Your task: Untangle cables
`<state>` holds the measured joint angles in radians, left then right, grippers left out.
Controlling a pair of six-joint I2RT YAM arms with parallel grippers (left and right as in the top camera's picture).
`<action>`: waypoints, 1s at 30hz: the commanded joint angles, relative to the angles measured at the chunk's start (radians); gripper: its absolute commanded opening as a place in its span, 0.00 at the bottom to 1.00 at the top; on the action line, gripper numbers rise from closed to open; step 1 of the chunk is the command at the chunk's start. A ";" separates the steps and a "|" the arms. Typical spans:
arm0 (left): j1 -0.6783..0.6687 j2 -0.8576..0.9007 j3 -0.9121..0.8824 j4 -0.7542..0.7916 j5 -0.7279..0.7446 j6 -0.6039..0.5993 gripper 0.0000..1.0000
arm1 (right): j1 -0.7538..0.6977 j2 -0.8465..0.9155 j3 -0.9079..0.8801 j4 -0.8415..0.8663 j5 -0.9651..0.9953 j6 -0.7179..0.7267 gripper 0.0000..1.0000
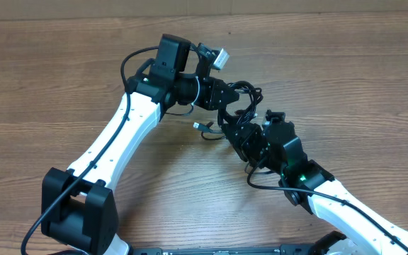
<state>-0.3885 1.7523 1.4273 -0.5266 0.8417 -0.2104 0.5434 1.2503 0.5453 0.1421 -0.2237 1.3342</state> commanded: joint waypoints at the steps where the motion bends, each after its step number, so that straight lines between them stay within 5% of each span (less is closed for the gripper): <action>1: 0.002 -0.027 0.015 -0.004 0.103 -0.040 0.04 | 0.000 0.007 -0.005 0.059 0.101 0.001 0.31; 8: 0.005 -0.027 0.015 0.009 0.101 -0.063 0.04 | 0.011 0.008 -0.005 0.064 0.105 -0.081 0.04; 13: 0.020 -0.027 0.015 0.019 0.101 -0.034 0.04 | 0.022 0.008 -0.005 0.062 0.015 -0.209 0.04; 19: 0.062 -0.026 0.015 0.014 0.098 0.238 0.04 | -0.008 0.006 -0.005 0.074 -0.276 -0.372 0.04; 25: 0.070 -0.026 0.015 -0.046 0.098 0.473 0.04 | -0.093 0.006 -0.005 0.151 -0.601 -0.357 0.04; 30: 0.069 -0.026 0.015 -0.103 0.099 0.529 0.04 | -0.181 0.006 -0.005 0.195 -0.672 -0.320 0.04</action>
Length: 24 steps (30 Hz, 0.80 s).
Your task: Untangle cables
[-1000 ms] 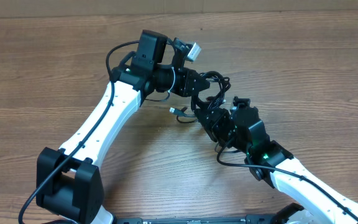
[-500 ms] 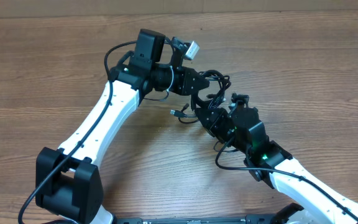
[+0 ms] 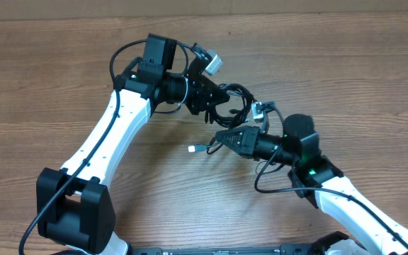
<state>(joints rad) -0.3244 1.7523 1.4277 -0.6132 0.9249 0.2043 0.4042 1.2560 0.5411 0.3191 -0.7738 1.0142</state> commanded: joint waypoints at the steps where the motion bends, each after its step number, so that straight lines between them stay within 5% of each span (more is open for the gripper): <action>1: 0.005 -0.026 0.015 -0.022 0.015 0.114 0.04 | -0.056 0.001 -0.001 0.017 -0.116 0.000 0.04; 8: 0.005 -0.026 0.015 -0.066 0.029 0.115 0.05 | -0.162 0.001 -0.001 0.022 -0.011 0.000 0.04; 16: 0.004 -0.026 0.015 -0.079 0.275 0.152 0.04 | -0.162 0.001 -0.001 0.012 0.138 0.010 0.04; 24: -0.003 -0.026 0.015 -0.186 0.329 0.207 0.04 | -0.162 0.001 -0.001 0.035 0.251 0.082 0.04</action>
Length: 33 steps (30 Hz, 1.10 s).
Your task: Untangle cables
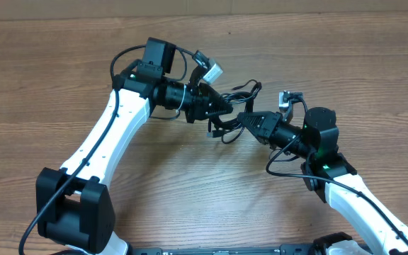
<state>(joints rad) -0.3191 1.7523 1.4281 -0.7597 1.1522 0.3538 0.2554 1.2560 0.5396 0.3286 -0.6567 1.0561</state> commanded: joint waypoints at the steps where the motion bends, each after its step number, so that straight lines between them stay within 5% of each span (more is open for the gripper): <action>1: -0.011 -0.026 0.014 -0.055 0.102 0.074 0.04 | -0.013 0.001 0.000 0.033 0.134 0.058 0.04; 13: -0.110 -0.026 0.014 -0.037 0.124 0.080 0.04 | 0.089 0.001 0.000 0.051 0.371 0.239 0.04; 19: -0.080 -0.026 0.014 -0.055 0.220 0.081 0.04 | 0.097 0.001 0.000 -0.101 0.542 0.238 0.09; 23: -0.034 -0.026 0.014 -0.053 0.429 0.142 0.04 | 0.097 0.001 0.000 -0.099 0.552 0.200 0.29; 28: -0.006 -0.024 0.014 -0.052 0.381 0.137 0.04 | 0.097 0.001 0.000 -0.098 0.501 0.199 0.37; 30: 0.009 -0.024 0.014 -0.049 0.336 0.137 0.04 | 0.097 0.001 0.000 -0.099 0.447 0.156 0.56; 33: 0.031 -0.024 0.014 -0.039 0.262 0.137 0.04 | 0.097 0.001 0.000 -0.100 0.375 0.119 0.68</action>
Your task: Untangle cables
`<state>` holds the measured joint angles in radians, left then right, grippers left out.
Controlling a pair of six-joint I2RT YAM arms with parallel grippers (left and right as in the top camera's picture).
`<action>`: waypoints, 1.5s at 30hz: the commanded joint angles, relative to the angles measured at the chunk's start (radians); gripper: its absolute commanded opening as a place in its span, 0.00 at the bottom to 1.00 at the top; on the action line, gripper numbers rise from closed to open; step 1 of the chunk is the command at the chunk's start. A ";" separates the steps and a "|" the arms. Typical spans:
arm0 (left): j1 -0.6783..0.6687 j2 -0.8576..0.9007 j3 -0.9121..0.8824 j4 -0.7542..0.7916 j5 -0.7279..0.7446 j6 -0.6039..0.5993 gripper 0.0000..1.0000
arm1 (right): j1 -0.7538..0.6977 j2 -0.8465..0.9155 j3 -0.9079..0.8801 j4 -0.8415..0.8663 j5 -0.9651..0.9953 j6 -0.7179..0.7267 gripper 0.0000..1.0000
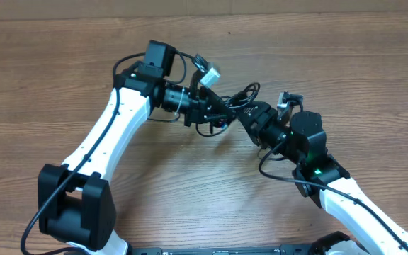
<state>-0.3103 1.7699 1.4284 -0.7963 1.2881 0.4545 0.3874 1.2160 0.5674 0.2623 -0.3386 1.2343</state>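
A tangle of thin black cables hangs between my two grippers over the middle of the wooden table. One cable loop sticks up to the right of it. My left gripper reaches in from the left and is shut on the bundle. From the lower right, my right gripper points up-left, its tips buried in the same tangle and seemingly shut on a strand. The two sets of fingertips are almost touching. No cable ends or plugs show.
The left arm crosses the table from the lower left, and its wrist camera juts up beside the tangle. The right arm comes in from the lower right. Each arm trails its own black wiring.
My right gripper has shifted a little up and left, closer to the left gripper, and its wrist has turned. The strand that sagged below the tangle has drawn up. The left arm has barely moved.
Both grippers first met at the tangle, a silver plug lying just left of it. The right gripper then sat lower, with a strand and the plug drawn out toward the front. Later it was back at the bundle, right of the left gripper, and now it presses closer in.
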 commanded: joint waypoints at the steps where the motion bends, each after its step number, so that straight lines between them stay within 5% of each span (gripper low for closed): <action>1: 0.031 -0.042 0.014 0.000 0.083 0.036 0.04 | -0.035 0.041 -0.027 -0.034 0.029 -0.062 0.71; 10: 0.079 -0.042 0.014 0.004 -0.043 0.036 0.04 | -0.035 0.002 -0.027 -0.161 -0.030 -0.200 0.80; 18: 0.095 -0.042 0.014 0.003 -0.030 -0.155 0.04 | -0.035 -0.170 -0.027 -0.219 0.051 -0.633 0.88; 24: 0.095 -0.042 0.014 0.002 0.061 -0.171 0.04 | -0.035 -0.220 -0.027 -0.203 0.170 -0.793 0.88; 45: 0.092 -0.042 0.014 -0.016 0.267 -0.171 0.04 | -0.035 -0.153 -0.027 0.003 0.316 -0.921 0.95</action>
<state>-0.2199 1.7653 1.4288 -0.8131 1.4784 0.2886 0.3595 1.0599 0.5457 0.2329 -0.0422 0.3313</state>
